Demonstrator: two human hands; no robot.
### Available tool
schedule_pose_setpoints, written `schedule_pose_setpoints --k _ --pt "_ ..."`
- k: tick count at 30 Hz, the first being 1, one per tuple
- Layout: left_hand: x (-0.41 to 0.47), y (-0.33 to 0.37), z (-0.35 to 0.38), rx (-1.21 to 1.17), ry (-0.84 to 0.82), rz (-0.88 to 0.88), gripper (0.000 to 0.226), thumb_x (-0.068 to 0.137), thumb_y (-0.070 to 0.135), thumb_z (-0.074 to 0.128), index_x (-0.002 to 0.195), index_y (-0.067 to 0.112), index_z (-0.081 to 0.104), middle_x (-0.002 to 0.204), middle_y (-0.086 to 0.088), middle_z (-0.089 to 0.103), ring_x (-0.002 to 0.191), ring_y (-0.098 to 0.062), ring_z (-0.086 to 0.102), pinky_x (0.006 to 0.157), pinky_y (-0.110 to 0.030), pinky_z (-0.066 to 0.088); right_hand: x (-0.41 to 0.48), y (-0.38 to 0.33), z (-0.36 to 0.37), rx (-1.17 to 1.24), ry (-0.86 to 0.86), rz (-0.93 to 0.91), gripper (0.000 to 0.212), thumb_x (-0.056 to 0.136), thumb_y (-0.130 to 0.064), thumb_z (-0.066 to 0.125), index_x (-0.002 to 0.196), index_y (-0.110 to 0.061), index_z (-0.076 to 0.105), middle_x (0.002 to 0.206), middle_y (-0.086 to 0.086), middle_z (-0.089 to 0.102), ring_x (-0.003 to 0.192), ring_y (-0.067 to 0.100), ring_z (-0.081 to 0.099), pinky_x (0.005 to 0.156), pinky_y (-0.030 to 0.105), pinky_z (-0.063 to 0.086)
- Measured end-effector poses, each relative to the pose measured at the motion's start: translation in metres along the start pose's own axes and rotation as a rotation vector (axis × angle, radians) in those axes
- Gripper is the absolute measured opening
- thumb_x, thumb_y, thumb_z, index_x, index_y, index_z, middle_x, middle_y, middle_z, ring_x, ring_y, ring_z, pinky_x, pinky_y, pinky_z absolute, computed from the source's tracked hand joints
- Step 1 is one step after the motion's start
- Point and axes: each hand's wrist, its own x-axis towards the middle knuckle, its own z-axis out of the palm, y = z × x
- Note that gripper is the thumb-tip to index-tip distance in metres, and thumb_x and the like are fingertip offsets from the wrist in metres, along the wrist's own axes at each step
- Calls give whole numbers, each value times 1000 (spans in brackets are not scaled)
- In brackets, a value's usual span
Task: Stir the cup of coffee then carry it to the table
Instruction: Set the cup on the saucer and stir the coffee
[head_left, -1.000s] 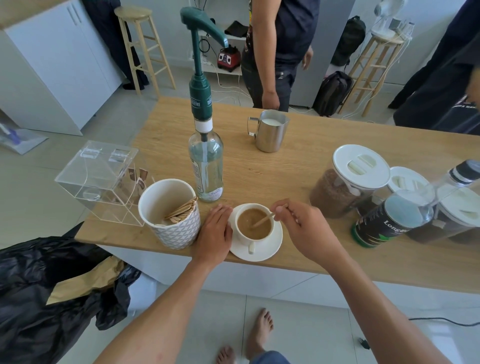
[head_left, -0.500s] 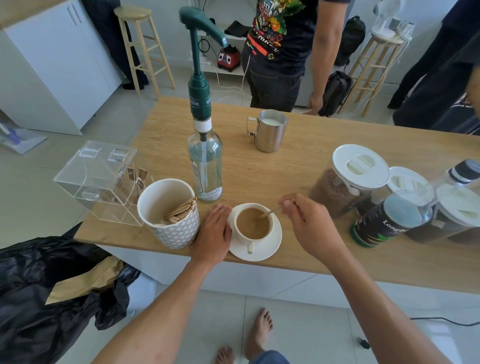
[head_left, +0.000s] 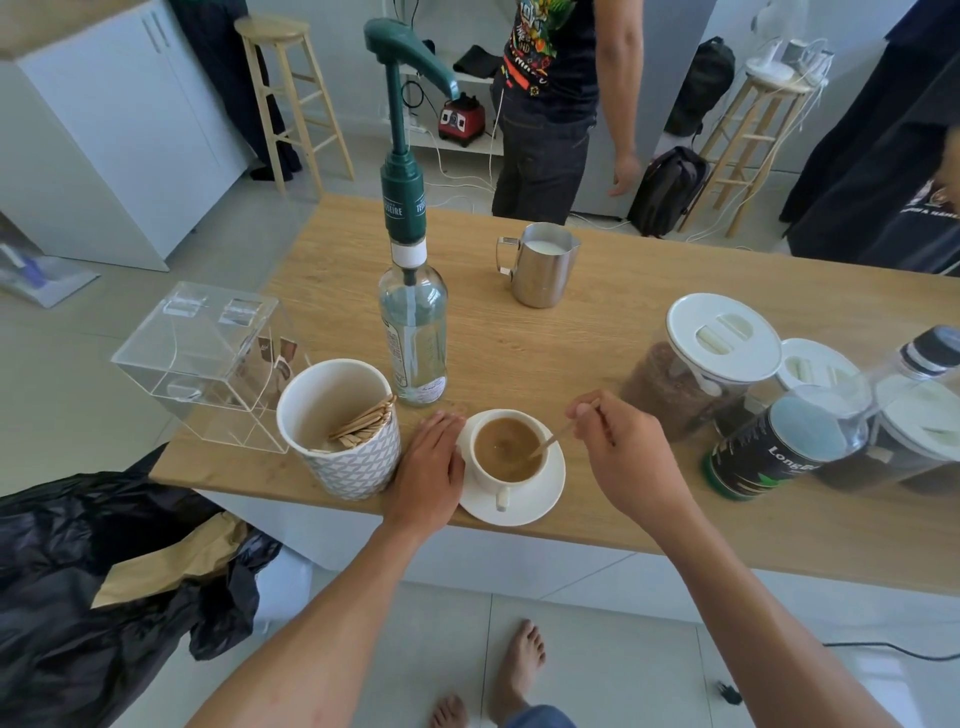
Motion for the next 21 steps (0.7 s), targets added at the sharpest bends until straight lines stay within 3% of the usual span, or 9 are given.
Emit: schedule_pose_setpoints --k 2,5,7,10,14,19,21 --pt "0 -1 0 1 1 1 39 102 13 42 140 11 49 146 -2 49 144 -17 31 119 -28 20 1 -1 1 30 1 -4 21 101 -20 47 93 -23 66 80 -19 65 72 -1 63 60 10 45" --pt "0 0 0 2 -2 -2 39 102 14 41 141 11 49 147 -2 49 144 -17 30 120 -30 22 -1 -1 4 35 -72 -8 22 100 -19 48 89 -23 66 79 -14 68 65 10 63 59 25 49" --pt "0 1 0 3 0 -3 40 103 14 41 141 12 49 147 -2 48 144 -16 30 119 -28 21 0 2 3 17 -33 6 24 100 -20 46 85 -25 64 78 -15 66 60 5 59 51 18 45" --pt "0 0 0 7 7 -5 40 102 14 41 141 11 49 147 -2 48 144 -15 29 118 -24 18 2 4 1 49 31 36 22 101 -21 46 90 -23 64 84 -19 66 74 1 62 59 11 46" --pt "-1 0 1 12 6 -10 40 103 15 41 142 12 48 148 -1 47 145 -14 28 118 -24 17 2 5 1 45 -16 44 23 101 -20 45 91 -21 66 78 -15 66 69 10 62 60 23 49" --pt "0 0 1 13 13 -14 40 103 15 41 142 12 48 148 -1 47 145 -14 28 117 -20 14 4 8 1 72 16 68 22 101 -21 46 94 -22 67 79 -13 67 75 0 62 61 11 46" --pt "-1 -1 1 7 9 -19 40 103 15 40 142 13 48 149 -1 46 145 -14 28 117 -19 13 2 9 4 93 -41 82 23 101 -19 47 91 -20 68 76 -11 68 71 6 62 61 18 47"
